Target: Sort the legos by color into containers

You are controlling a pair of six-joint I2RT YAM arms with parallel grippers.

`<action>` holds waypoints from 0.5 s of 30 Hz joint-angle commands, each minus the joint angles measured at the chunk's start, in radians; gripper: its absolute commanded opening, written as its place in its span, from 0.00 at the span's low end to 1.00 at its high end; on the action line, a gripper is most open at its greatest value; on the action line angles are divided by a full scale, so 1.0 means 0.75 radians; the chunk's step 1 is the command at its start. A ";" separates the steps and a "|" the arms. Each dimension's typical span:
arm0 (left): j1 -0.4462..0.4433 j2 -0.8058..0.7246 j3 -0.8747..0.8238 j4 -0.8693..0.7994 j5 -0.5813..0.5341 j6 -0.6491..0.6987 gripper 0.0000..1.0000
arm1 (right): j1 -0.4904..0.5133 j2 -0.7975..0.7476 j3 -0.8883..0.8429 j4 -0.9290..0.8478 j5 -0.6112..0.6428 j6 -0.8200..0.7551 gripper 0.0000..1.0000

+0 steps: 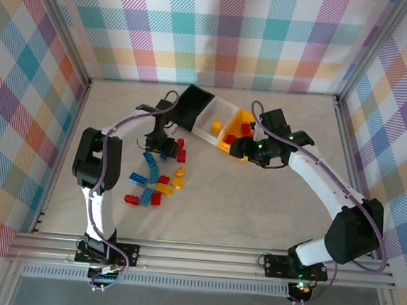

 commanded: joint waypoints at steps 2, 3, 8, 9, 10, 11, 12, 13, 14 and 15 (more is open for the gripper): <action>0.011 0.059 -0.011 0.026 0.008 0.015 0.61 | 0.008 0.015 0.044 -0.025 0.000 -0.007 0.63; 0.013 0.070 -0.006 0.028 0.011 0.014 0.61 | 0.007 0.017 0.046 -0.028 -0.001 -0.007 0.63; 0.022 0.107 0.007 0.038 0.007 0.010 0.59 | 0.009 0.021 0.061 -0.038 0.003 -0.007 0.63; 0.026 0.113 0.005 0.043 0.007 0.011 0.58 | 0.008 0.023 0.061 -0.039 0.004 -0.005 0.63; 0.028 0.120 0.005 0.049 0.012 0.008 0.55 | 0.008 0.023 0.062 -0.042 0.005 -0.004 0.63; 0.030 0.128 0.008 0.052 0.018 0.005 0.52 | 0.008 0.025 0.066 -0.044 0.006 -0.003 0.63; 0.032 0.139 0.012 0.052 0.023 0.004 0.48 | 0.009 0.027 0.067 -0.044 0.005 -0.003 0.63; 0.032 0.146 0.016 0.053 0.029 0.003 0.44 | 0.008 0.027 0.069 -0.047 0.007 -0.001 0.63; 0.032 0.150 0.019 0.055 0.037 -0.001 0.40 | 0.008 0.029 0.071 -0.048 0.011 -0.001 0.63; 0.032 0.150 0.021 0.057 0.043 -0.002 0.37 | 0.008 0.029 0.072 -0.051 0.014 -0.001 0.63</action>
